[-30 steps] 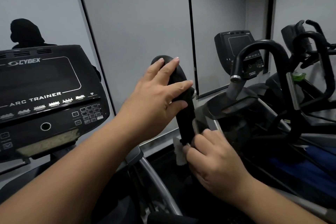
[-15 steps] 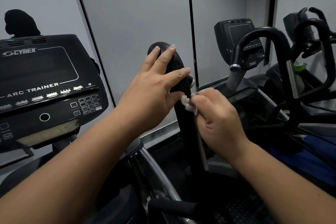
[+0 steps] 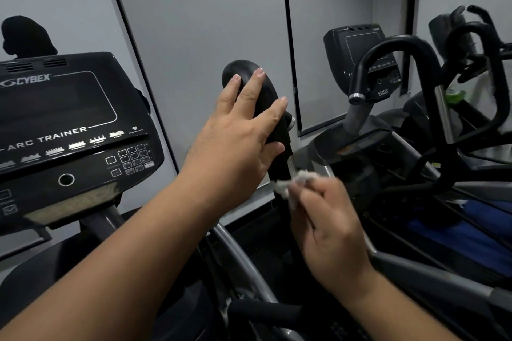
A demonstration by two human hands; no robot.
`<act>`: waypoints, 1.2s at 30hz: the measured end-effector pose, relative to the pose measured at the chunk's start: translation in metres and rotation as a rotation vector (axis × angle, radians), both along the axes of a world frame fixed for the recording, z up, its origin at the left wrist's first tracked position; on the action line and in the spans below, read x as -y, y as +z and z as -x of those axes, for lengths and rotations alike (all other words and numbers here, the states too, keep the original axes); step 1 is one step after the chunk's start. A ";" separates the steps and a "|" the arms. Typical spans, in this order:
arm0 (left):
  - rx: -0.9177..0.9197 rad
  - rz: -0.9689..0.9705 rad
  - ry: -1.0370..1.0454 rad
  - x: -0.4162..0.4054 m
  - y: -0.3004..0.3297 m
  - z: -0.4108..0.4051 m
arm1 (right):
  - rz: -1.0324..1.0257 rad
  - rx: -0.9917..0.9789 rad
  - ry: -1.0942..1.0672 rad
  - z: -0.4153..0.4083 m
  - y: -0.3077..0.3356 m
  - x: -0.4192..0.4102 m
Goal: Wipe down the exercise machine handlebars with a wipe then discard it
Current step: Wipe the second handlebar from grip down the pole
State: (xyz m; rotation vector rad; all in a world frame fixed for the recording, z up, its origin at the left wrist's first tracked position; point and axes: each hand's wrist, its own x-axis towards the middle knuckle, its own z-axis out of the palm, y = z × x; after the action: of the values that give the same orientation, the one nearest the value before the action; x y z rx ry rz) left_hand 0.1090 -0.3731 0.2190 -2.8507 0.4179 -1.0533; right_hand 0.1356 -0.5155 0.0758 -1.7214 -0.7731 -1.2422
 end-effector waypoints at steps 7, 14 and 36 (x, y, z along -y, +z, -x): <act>-0.004 0.075 -0.039 0.001 -0.003 -0.003 | -0.108 0.007 -0.006 -0.010 0.035 -0.009; 0.004 0.105 -0.053 0.002 -0.005 -0.003 | -0.173 -0.105 0.006 -0.002 0.016 -0.002; -0.003 0.130 -0.056 0.002 -0.006 -0.002 | -0.334 -0.375 0.196 -0.005 0.039 -0.007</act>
State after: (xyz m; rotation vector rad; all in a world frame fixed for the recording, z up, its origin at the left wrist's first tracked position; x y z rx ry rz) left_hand 0.1109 -0.3755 0.2133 -2.9709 0.4474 -1.1258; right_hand 0.1407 -0.5081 0.1152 -1.5015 -0.4669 -0.8273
